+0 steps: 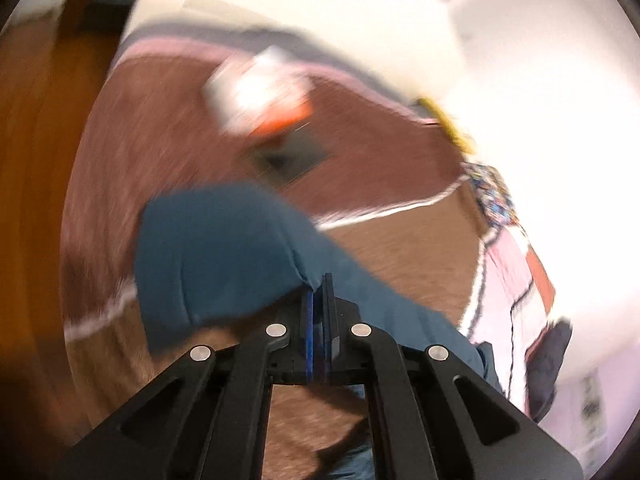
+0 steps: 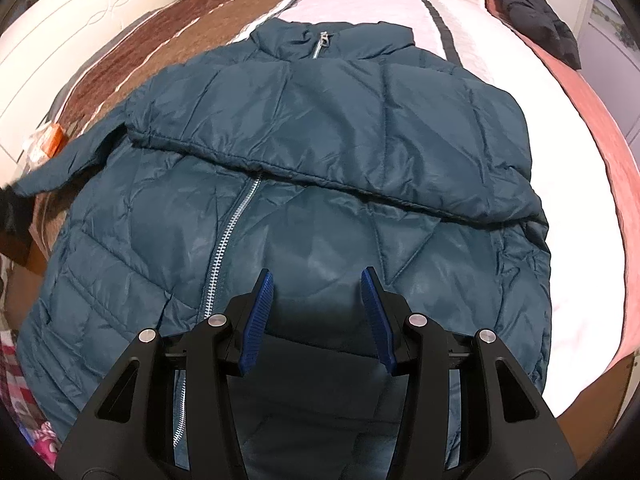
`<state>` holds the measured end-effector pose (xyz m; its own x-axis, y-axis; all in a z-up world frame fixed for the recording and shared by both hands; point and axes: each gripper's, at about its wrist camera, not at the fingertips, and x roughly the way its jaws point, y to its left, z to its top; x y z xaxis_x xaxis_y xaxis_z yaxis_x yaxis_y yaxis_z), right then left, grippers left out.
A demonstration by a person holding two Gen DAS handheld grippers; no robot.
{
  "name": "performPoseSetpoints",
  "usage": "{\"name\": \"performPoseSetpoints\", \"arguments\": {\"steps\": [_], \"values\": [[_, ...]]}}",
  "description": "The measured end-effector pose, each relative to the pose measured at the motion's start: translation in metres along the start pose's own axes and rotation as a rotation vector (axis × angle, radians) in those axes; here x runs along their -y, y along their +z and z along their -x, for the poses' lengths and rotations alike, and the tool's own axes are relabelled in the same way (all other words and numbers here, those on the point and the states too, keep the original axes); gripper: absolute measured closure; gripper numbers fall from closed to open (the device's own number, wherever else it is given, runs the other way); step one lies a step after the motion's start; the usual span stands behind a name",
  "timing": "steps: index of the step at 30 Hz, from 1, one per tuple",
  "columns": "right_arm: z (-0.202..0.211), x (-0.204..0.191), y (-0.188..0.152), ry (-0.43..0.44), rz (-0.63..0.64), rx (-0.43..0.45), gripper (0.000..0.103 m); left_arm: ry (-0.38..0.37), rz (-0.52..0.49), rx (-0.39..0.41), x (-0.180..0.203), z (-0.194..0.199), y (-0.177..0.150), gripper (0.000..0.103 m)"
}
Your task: Fold large clothes
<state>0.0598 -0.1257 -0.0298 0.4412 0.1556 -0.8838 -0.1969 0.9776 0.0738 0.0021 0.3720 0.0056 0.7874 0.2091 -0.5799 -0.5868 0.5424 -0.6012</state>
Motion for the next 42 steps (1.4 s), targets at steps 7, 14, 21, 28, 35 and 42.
{"name": "performPoseSetpoints", "arguments": {"steps": [7,14,21,28,35,42], "values": [[0.01,0.027,0.004,0.003,-0.061,0.04,0.057,-0.179,-0.347,0.091,0.119,0.046,-0.004,0.101],[0.02,0.065,0.005,0.0,-0.144,0.082,0.057,-0.431,-0.57,0.006,0.224,0.066,-0.053,0.101],[0.029,0.109,-0.001,-0.006,-0.237,0.115,0.057,-0.553,-0.76,-0.202,0.288,0.041,-0.154,0.101],[0.029,0.135,-0.008,-0.002,-0.295,0.12,0.057,-0.485,-0.884,-0.482,0.295,-0.022,-0.268,0.101],[0.022,0.137,-0.011,0.011,-0.301,0.105,0.057,-0.361,-0.966,-0.581,0.279,-0.055,-0.321,0.081],[0.021,0.125,-0.006,0.038,-0.268,0.11,0.057,-0.389,-0.933,-0.625,0.256,-0.036,-0.307,0.043]]}}
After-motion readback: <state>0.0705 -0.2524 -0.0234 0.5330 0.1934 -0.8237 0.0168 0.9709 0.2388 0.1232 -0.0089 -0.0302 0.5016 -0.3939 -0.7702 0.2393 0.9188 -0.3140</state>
